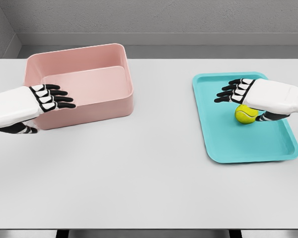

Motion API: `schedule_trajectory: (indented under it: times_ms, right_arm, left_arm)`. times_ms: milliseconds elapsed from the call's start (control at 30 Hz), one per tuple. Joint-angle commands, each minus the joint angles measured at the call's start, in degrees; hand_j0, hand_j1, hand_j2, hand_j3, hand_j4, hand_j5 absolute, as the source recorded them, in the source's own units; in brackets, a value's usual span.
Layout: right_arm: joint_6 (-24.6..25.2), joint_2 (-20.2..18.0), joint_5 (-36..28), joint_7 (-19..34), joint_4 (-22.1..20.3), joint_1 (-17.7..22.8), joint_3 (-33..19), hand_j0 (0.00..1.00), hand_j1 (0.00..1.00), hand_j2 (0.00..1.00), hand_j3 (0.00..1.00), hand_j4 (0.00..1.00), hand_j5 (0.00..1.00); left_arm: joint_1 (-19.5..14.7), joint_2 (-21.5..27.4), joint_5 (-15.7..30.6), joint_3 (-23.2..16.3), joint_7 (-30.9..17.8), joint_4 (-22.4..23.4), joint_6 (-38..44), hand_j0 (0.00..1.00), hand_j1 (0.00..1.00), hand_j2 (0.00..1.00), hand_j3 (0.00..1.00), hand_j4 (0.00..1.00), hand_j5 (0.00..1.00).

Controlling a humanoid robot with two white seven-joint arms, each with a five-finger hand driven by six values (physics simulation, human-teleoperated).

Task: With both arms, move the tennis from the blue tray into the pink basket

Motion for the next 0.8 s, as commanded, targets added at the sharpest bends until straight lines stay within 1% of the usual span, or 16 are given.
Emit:
schedule_trajectory:
  times_ms: [0, 67, 133, 200, 233, 267, 300, 367, 433, 467, 500, 600, 667, 700, 733, 767]
  right_arm:
    - [0.09, 0.06, -0.33, 0.02, 0.24, 0.00, -0.02, 1.00, 1.00, 1.00, 1.00, 1.00, 1.00]
    - [0.09, 0.15, -0.15, 0.11, 0.33, 0.00, -0.02, 1.00, 1.00, 1.00, 1.00, 1.00, 1.00]
    - [0.09, 0.24, 0.11, 0.02, 0.51, 0.00, -0.02, 1.00, 1.00, 1.00, 1.00, 1.00, 1.00]
    - [0.09, 0.24, 1.69, -0.07, 3.14, -0.09, -0.11, 1.00, 1.00, 1.00, 1.00, 1.00, 1.00]
    - [0.09, 0.24, 1.60, 1.59, 4.72, -0.35, -0.02, 1.00, 1.00, 1.00, 1.00, 1.00, 1.00]
    - [0.09, 0.50, 0.90, 5.90, 7.45, -0.53, -0.11, 1.00, 1.00, 1.00, 1.00, 1.00, 1.00]
    - [0.09, 1.47, 0.20, 8.36, 8.42, -0.70, -0.11, 1.00, 1.00, 1.00, 1.00, 1.00, 1.00]
    - [0.09, 1.82, -1.56, 11.88, 8.59, -0.70, 0.06, 1.00, 1.00, 1.00, 1.00, 1.00, 1.00]
    - [0.09, 2.70, -1.30, 12.76, 8.77, -0.79, 0.15, 1.00, 1.00, 1.00, 1.00, 1.00, 1.00]
    - [0.09, 3.84, -1.21, 12.76, 9.73, -0.79, 0.15, 1.00, 1.00, 1.00, 1.00, 1.00, 1.00]
    - [0.09, 5.77, -0.86, 12.94, 12.02, -1.67, 0.15, 1.00, 1.00, 1.00, 1.00, 1.00, 1.00]
    - [0.09, 9.11, 0.46, 13.20, 15.27, -2.46, 0.24, 1.00, 1.00, 1.00, 1.00, 1.00, 1.00]
    - [0.09, 11.66, 1.69, 13.29, 19.75, -2.55, 0.33, 1.00, 1.00, 1.00, 1.00, 1.00, 1.00]
    - [0.09, 11.84, 1.60, 14.52, 20.46, -2.64, 0.33, 1.00, 1.00, 1.00, 1.00, 1.00, 1.00]
    - [0.09, 12.72, 1.60, 14.78, 20.81, -3.08, 0.33, 1.00, 1.00, 1.00, 1.00, 1.00, 1.00]
    - [0.09, 13.24, 1.69, 14.87, 22.13, -3.16, 0.50, 1.00, 1.00, 1.00, 1.00, 1.00, 1.00]
  left_arm:
    - [0.00, 1.80, -0.78, -0.78, -1.74, -0.06, 0.05, 1.00, 1.00, 1.00, 1.00, 1.00, 1.00]
    - [0.09, 1.80, -1.13, -1.74, -2.88, -0.06, 0.05, 1.00, 1.00, 1.00, 1.00, 1.00, 1.00]
    - [0.09, 1.80, -1.22, -2.01, -2.97, -0.06, 0.05, 1.00, 1.00, 1.00, 1.00, 1.00, 1.00]
    - [0.09, 1.80, -1.22, -2.01, -2.97, -0.14, 0.05, 1.00, 1.00, 1.00, 1.00, 1.00, 1.00]
    - [0.09, 1.80, -1.22, -2.01, -2.97, -0.06, 0.05, 1.00, 1.00, 1.00, 1.00, 1.00, 1.00]
    - [0.09, 1.80, -1.22, -2.09, -2.97, -0.14, 0.05, 1.00, 1.00, 1.00, 1.00, 1.00, 1.00]
    - [0.26, 1.71, -1.22, -2.09, -2.97, -0.14, 0.05, 1.00, 1.00, 1.00, 1.00, 1.00, 1.00]
    - [0.26, 1.53, -1.31, -2.88, -3.50, -0.14, 0.05, 1.00, 1.00, 1.00, 1.00, 1.00, 1.00]
    - [0.26, 1.18, -1.75, -3.06, -3.85, -0.14, 0.05, 1.00, 1.00, 1.00, 1.00, 1.00, 1.00]
    - [0.26, 1.18, -1.75, -3.24, -3.85, -0.14, 0.05, 1.00, 1.00, 1.00, 1.00, 1.00, 1.00]
    - [0.26, 1.18, -1.75, -3.24, -3.85, -0.14, 0.05, 1.00, 1.00, 1.00, 1.00, 1.00, 1.00]
    - [0.44, 1.18, -1.66, -3.32, -3.85, -0.06, 0.05, 1.00, 1.00, 1.00, 1.00, 1.00, 1.00]
    - [0.53, 1.18, -1.66, -3.94, -3.85, -0.06, 0.05, 1.00, 1.00, 1.00, 1.00, 1.00, 1.00]
    - [0.53, 1.18, -1.66, -4.11, -3.85, -0.06, 0.05, 1.00, 1.00, 1.00, 1.00, 1.00, 1.00]
    - [0.53, 1.18, -1.66, -4.12, -3.85, -0.06, 0.05, 1.00, 1.00, 1.00, 1.00, 1.00, 1.00]
    - [0.53, 1.18, -1.66, -4.38, -3.85, -0.14, 0.05, 1.00, 1.00, 1.00, 1.00, 1.00, 1.00]
